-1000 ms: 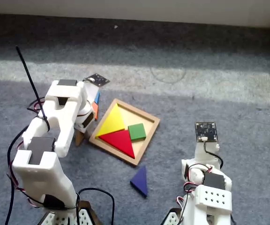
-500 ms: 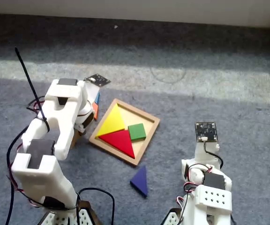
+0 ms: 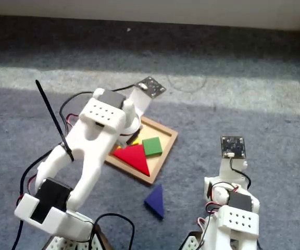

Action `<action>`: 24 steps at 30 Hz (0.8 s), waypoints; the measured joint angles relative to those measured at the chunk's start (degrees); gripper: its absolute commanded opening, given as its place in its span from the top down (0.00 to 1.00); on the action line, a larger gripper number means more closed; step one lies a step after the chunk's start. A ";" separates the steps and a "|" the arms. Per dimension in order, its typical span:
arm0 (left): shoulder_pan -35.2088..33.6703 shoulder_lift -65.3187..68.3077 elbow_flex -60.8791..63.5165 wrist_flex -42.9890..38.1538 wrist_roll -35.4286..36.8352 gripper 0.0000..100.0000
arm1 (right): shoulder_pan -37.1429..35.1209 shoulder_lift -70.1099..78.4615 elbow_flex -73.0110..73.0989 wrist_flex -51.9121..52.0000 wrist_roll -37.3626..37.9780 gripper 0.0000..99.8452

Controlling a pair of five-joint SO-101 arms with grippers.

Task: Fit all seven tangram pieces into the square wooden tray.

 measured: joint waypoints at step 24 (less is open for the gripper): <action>10.02 -0.53 12.48 -18.02 8.53 0.80 | 0.18 0.00 0.00 0.00 0.00 0.97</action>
